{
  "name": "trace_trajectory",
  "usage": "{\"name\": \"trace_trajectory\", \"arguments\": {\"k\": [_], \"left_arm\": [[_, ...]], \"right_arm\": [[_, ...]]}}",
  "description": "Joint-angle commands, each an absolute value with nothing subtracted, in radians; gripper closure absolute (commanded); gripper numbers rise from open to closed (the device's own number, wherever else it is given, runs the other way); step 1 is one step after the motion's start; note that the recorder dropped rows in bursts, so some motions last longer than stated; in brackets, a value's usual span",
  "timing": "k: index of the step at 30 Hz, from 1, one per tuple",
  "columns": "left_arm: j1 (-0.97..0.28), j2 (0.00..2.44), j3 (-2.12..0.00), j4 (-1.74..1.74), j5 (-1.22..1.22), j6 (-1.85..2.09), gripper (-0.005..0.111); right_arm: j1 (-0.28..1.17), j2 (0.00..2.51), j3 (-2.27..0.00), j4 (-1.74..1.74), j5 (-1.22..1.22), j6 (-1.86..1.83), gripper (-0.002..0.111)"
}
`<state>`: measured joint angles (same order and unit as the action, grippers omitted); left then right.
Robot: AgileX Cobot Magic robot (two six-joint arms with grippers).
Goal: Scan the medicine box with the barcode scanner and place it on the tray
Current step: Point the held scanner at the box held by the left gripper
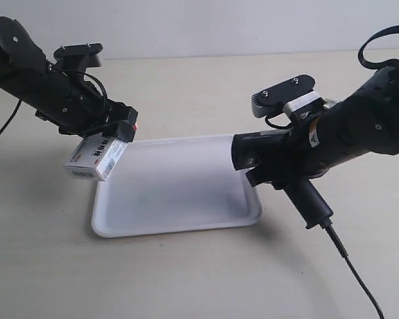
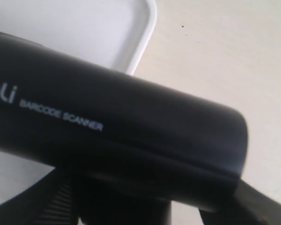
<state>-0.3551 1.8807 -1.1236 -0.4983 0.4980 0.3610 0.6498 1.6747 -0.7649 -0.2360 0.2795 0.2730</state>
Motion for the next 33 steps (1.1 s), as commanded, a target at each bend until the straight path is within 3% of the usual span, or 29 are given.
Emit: {"name": "trace_trajectory", "arguments": {"k": [1, 13, 17, 25, 33], "left_arm": [[-0.361, 1.878, -1.130, -0.484, 0.499, 0.354, 0.107], [-0.361, 1.878, -1.144, -0.466, 0.473, 0.345, 0.107], [-0.361, 1.878, -1.146, -0.362, 0.476, 0.203, 0.107], [-0.469, 1.898, -1.146, -0.278, 0.471, 0.083, 0.107], [-0.477, 1.912, -1.155, -0.214, 0.461, 0.017, 0.107]], "right_arm": [[0.652, 1.674, -0.779, -0.403, 0.261, 0.421, 0.108], [0.711, 1.618, -0.814, -0.448, 0.421, 0.474, 0.108], [0.794, 1.618, -0.814, -0.748, 0.526, 0.805, 0.108], [0.855, 1.620, -0.822, -0.764, 0.519, 0.850, 0.108], [0.885, 1.626, -0.822, -0.758, 0.500, 0.850, 0.108]]}}
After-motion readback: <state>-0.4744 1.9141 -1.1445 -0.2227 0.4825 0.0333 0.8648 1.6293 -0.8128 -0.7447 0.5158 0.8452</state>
